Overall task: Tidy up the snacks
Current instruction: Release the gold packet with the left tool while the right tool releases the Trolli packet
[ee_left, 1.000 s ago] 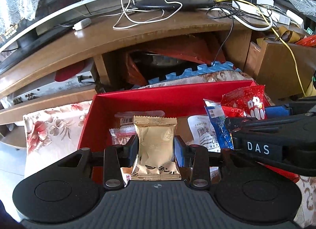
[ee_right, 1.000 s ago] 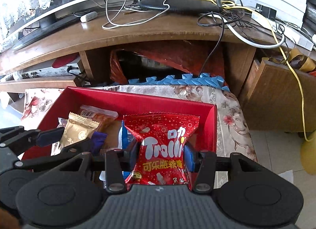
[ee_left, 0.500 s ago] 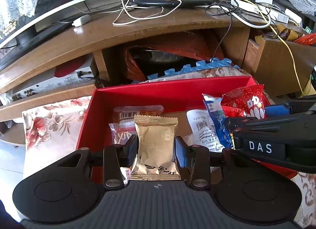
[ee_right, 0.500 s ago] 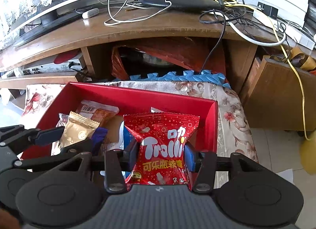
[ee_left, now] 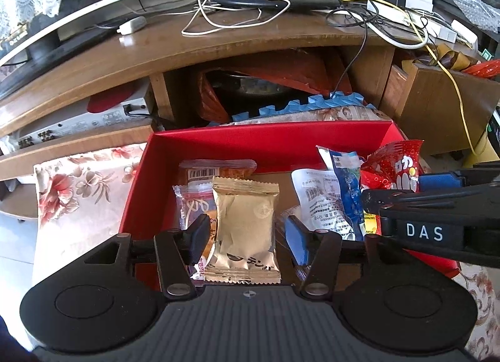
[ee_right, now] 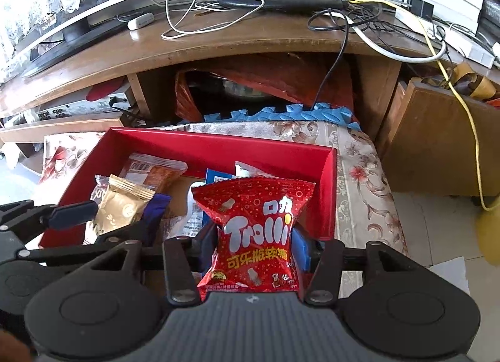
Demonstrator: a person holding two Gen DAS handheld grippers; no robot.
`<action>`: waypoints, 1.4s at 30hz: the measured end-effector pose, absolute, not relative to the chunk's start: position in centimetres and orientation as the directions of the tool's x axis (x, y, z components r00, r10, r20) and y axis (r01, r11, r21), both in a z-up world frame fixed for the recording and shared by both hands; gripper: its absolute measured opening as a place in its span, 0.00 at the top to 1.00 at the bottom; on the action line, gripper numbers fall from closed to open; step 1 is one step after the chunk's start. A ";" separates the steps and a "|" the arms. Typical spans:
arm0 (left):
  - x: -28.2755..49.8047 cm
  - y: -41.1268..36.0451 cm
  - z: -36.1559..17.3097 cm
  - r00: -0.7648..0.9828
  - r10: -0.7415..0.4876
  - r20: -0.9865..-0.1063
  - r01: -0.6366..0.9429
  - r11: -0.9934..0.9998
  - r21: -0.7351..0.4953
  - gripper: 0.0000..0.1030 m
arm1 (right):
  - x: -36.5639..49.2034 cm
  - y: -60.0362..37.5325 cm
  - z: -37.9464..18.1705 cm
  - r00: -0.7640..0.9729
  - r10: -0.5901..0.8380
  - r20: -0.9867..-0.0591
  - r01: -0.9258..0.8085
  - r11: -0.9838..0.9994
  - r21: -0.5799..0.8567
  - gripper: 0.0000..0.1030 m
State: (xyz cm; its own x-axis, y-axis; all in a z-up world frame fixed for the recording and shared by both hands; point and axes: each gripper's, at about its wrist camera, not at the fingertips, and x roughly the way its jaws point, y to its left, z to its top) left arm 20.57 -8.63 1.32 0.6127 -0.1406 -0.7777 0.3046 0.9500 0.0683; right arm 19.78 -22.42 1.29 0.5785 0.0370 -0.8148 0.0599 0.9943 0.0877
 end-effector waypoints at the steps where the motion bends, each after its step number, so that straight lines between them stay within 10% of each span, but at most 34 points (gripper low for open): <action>1: 20.5 -8.6 1.4 0.614 -0.140 -0.777 0.303 0.951 0.068 0.40 | 19.8 -22.5 1.3 0.577 0.038 -0.816 0.061 0.994 0.090 0.45; 42: 15.9 -6.7 3.8 0.692 -0.103 -0.715 0.196 0.979 0.048 0.04 | 13.8 -23.3 3.6 0.639 0.052 -0.767 0.100 0.984 0.149 0.40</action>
